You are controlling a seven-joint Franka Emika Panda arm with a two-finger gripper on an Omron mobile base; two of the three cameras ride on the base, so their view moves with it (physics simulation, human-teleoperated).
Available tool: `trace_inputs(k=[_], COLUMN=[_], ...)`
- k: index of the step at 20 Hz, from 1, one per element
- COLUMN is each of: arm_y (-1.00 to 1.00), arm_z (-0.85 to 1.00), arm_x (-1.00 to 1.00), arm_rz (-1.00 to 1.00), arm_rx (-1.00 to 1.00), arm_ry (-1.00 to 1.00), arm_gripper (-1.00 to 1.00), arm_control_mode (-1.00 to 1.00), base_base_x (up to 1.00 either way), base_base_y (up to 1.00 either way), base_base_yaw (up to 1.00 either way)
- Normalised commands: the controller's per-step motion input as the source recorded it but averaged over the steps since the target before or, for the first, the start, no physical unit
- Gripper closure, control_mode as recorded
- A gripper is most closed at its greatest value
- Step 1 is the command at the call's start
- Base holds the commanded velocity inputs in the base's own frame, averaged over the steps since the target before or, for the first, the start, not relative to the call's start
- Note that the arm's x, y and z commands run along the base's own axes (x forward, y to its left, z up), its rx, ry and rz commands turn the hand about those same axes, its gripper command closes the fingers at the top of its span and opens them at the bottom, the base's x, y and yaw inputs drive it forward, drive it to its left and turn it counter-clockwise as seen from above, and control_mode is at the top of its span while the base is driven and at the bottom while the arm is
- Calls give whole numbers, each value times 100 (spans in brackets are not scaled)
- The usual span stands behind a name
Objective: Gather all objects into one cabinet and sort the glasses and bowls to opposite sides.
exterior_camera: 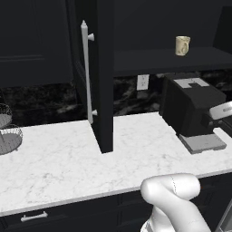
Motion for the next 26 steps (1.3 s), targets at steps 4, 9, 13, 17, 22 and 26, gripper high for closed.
trace_inputs(k=[4, 9, 13, 17, 22, 26], arm_y=[0, 0, -2, -18, -33, -24], arm_z=[3, 54, 98, 77, 63, 11], arm_x=[0, 0, 0, 38, 72, 45], arm_rz=[10, -1, -18, -20, -14, -5], arm_rx=[7, -11, -24, -3, 9, 14], arm_ry=[-10, -28, -30, -17, -5, -6], arm_gripper=[-100, -100, -100, -100, -100, -100], arm_control_mode=[-100, -100, -100, -100, -100, -100], base_base_x=[0, 0, 0, 0, 0, 0], base_base_y=[0, 0, 0, 0, 0, 0], base_base_yaw=[0, 0, 0, 0, 0, 0])
